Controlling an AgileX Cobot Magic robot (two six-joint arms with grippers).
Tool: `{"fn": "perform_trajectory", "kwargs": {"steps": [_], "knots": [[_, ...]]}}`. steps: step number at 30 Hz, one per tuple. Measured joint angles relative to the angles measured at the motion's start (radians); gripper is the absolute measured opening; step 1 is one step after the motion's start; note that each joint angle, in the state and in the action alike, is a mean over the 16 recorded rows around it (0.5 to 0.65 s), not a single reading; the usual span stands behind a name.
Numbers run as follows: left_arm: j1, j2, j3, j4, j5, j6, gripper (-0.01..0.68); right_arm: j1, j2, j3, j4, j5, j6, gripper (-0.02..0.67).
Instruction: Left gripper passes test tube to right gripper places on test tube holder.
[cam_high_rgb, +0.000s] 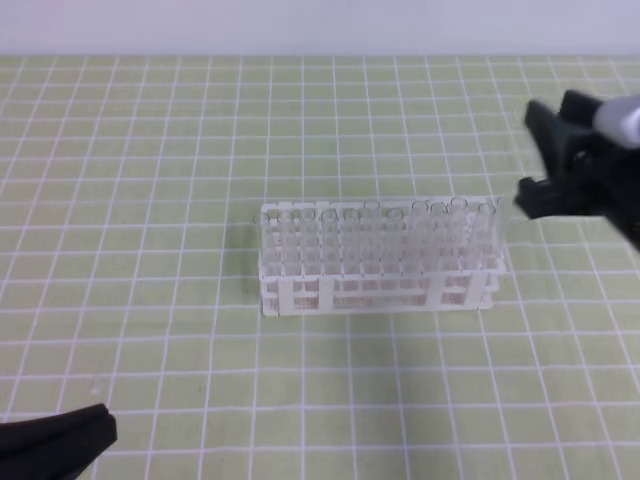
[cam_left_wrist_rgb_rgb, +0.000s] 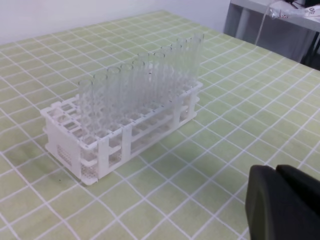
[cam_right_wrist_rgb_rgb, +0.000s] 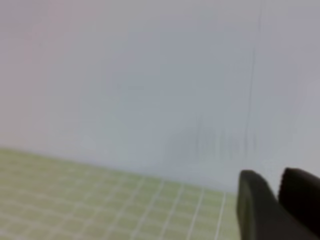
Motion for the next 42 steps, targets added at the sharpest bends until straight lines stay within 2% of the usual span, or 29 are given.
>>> {"fn": "perform_trajectory", "kwargs": {"steps": [6,11,19,24,31,42], "knots": [[0.0,-0.002,0.0,-0.001,0.003,0.0,-0.003,-0.007,-0.219,0.001,-0.007,0.213,-0.011,0.087],[0.0,-0.003,0.0,-0.002,0.004,0.001,-0.003,-0.025,-0.399,0.001,-0.067,0.421,-0.021,0.01],[0.0,-0.003,0.0,-0.002,0.004,0.001,-0.003,-0.064,-0.614,0.001,-0.202,0.758,-0.033,-0.014],[0.0,-0.002,0.0,0.0,0.004,0.0,-0.003,-0.077,-0.692,0.001,-0.285,0.875,-0.033,-0.015],[0.0,-0.002,0.0,-0.001,0.016,0.0,-0.003,-0.131,-0.769,0.049,-0.299,0.925,-0.032,-0.015],[0.008,-0.004,0.0,-0.004,0.031,0.001,-0.003,-0.339,-0.998,0.375,-0.203,0.705,-0.031,-0.015]]}}
